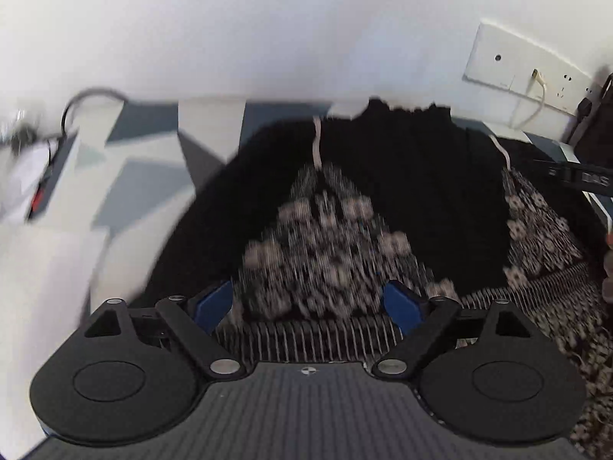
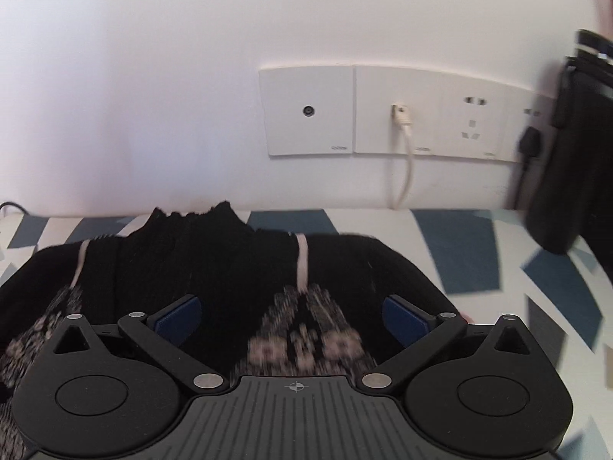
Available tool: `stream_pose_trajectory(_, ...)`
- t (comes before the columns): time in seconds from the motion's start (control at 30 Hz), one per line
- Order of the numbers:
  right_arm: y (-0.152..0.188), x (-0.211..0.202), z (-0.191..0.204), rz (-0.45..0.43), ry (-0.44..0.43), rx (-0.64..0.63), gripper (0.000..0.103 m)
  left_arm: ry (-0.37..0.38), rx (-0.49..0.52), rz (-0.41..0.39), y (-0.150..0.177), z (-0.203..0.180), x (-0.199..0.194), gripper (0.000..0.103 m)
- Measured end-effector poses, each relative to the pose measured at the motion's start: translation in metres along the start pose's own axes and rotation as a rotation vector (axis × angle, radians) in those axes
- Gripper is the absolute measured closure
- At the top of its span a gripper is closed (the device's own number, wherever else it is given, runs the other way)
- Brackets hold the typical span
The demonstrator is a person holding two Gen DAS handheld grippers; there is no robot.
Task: Fold clothes
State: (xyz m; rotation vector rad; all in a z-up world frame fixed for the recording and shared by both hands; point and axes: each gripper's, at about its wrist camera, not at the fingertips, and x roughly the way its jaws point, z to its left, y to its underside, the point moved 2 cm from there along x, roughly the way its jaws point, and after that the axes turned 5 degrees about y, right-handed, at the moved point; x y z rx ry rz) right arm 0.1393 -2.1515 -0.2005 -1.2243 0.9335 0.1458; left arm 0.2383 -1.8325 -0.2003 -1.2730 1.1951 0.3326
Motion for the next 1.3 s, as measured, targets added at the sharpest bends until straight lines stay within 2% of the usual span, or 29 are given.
stream_pose_trajectory(0.13, 0.024, -0.055, -0.020, -0.005, 0.049, 0.040, 0.001, 0.034, -0.017, 0.032, 0.021, -0.005, -0.009, 0.015)
stream_pose_trajectory(0.2, 0.040, -0.079, -0.035, 0.002, 0.087, 0.110, 0.001, 0.049, -0.013, 0.027, 0.030, -0.008, -0.014, 0.014)
stream_pose_trajectory(0.33, 0.074, -0.118, -0.057, 0.038, 0.192, 0.191, 0.001, 0.078, 0.015, 0.019, 0.045, -0.018, -0.016, 0.011)
stream_pose_trajectory(0.57, 0.135, -0.194, -0.090, 0.056, 0.337, 0.278, 0.001, 0.169, 0.075, 0.064, 0.071, -0.055, -0.013, 0.011)
stream_pose_trajectory(0.73, 0.177, -0.224, -0.124, 0.110, 0.421, 0.356, 0.001, 0.149, 0.122, 0.086, 0.092, -0.083, -0.018, 0.008)
stream_pose_trajectory(0.87, 0.200, -0.235, -0.150, 0.135, 0.430, 0.423, 0.001, 0.117, 0.098, 0.111, 0.108, -0.096, -0.029, 0.008)
stream_pose_trajectory(1.03, 0.217, -0.248, -0.181, 0.138, 0.388, 0.435, 0.001, 0.034, 0.084, 0.085, 0.128, -0.119, -0.054, 0.008)
stream_pose_trajectory(1.23, 0.224, -0.266, -0.228, 0.124, 0.337, 0.467, 0.001, 0.057, 0.012, 0.046, 0.150, -0.150, -0.088, 0.007)
stream_pose_trajectory(1.3, 0.228, -0.270, -0.243, 0.117, 0.345, 0.460, 0.001, 0.050, 0.006, 0.033, 0.158, -0.157, -0.094, 0.006)
